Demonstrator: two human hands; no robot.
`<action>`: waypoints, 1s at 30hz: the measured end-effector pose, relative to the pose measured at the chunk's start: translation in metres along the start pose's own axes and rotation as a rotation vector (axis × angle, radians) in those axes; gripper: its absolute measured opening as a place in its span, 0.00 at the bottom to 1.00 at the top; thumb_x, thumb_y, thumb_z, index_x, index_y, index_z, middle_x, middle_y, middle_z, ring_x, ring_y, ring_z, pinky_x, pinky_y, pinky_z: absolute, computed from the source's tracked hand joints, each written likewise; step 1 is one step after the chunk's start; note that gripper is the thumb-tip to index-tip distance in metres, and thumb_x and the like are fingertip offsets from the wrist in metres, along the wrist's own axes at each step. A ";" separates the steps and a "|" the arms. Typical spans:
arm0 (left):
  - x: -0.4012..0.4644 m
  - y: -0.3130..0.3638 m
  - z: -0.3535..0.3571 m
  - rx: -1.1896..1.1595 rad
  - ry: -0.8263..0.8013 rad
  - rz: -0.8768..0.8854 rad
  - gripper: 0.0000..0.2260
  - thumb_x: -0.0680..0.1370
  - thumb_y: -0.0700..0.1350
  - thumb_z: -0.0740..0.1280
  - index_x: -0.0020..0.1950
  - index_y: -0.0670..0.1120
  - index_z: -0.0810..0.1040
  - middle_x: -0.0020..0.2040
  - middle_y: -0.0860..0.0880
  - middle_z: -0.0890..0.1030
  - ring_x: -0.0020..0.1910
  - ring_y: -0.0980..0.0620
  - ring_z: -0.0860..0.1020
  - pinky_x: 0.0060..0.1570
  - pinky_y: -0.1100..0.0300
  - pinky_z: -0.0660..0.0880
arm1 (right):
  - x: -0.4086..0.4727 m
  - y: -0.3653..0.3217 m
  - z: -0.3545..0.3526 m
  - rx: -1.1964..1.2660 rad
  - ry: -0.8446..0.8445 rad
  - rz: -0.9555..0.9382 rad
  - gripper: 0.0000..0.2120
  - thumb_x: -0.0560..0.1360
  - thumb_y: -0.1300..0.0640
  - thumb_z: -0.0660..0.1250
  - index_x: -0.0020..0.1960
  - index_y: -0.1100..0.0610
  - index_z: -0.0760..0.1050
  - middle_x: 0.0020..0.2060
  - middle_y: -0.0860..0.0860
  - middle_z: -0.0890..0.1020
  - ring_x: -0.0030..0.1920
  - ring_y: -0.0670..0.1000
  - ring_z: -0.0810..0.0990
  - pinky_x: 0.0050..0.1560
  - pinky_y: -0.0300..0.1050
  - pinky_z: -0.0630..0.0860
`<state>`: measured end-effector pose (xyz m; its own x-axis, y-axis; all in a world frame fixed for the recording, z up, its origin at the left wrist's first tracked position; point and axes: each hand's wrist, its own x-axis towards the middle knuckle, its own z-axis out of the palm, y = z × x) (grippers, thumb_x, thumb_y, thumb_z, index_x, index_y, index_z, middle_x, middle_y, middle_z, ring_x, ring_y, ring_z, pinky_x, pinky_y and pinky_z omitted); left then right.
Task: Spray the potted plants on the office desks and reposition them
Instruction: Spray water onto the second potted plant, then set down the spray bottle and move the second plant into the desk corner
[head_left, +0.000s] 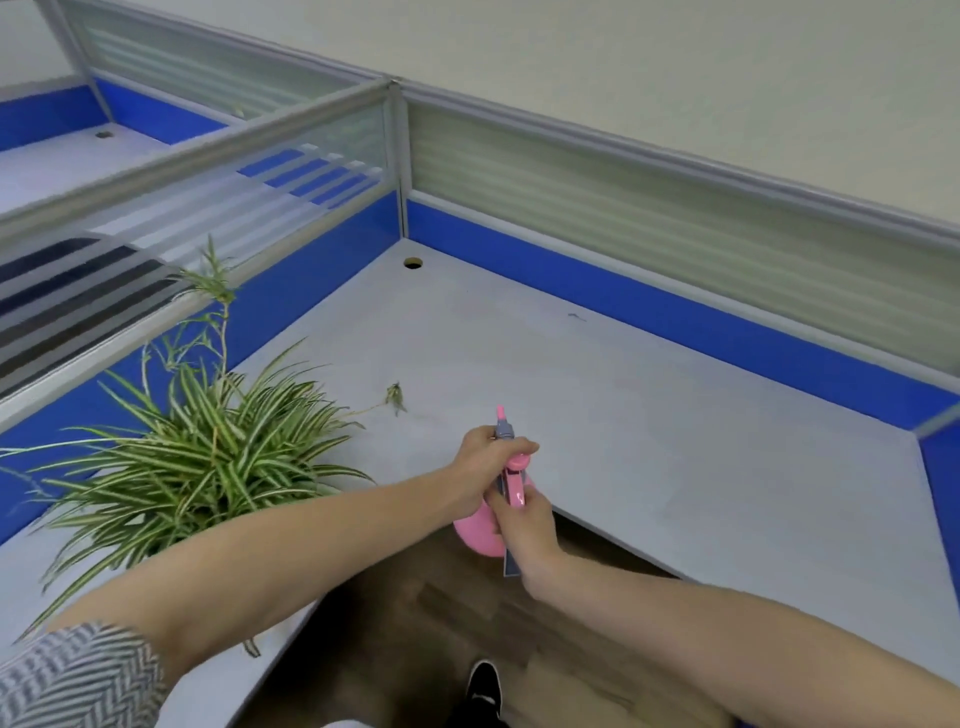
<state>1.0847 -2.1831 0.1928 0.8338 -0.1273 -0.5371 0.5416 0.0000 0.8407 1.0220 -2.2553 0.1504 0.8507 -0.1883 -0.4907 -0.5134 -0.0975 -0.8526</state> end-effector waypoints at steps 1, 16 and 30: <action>0.010 0.004 0.010 -0.003 -0.001 -0.011 0.08 0.75 0.40 0.73 0.51 0.40 0.77 0.43 0.44 0.78 0.40 0.50 0.77 0.38 0.60 0.74 | 0.011 -0.001 -0.009 -0.004 0.004 0.001 0.12 0.81 0.51 0.67 0.63 0.53 0.77 0.51 0.51 0.84 0.56 0.54 0.82 0.63 0.53 0.79; 0.138 0.035 0.094 0.024 0.030 -0.084 0.09 0.75 0.37 0.71 0.54 0.39 0.76 0.41 0.44 0.76 0.38 0.49 0.75 0.34 0.60 0.74 | 0.141 -0.017 -0.075 0.067 0.089 0.045 0.04 0.82 0.56 0.66 0.56 0.49 0.76 0.44 0.45 0.82 0.52 0.53 0.81 0.59 0.48 0.78; 0.182 0.039 0.113 0.094 0.042 -0.089 0.09 0.75 0.39 0.72 0.52 0.39 0.76 0.40 0.45 0.76 0.37 0.49 0.76 0.36 0.59 0.74 | 0.188 -0.013 -0.093 0.055 0.096 0.043 0.09 0.81 0.54 0.67 0.61 0.52 0.77 0.47 0.46 0.81 0.55 0.54 0.81 0.61 0.49 0.76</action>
<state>1.2454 -2.3184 0.1356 0.7879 -0.0808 -0.6104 0.6026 -0.1026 0.7914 1.1781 -2.3799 0.0858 0.8120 -0.2840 -0.5100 -0.5400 -0.0339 -0.8410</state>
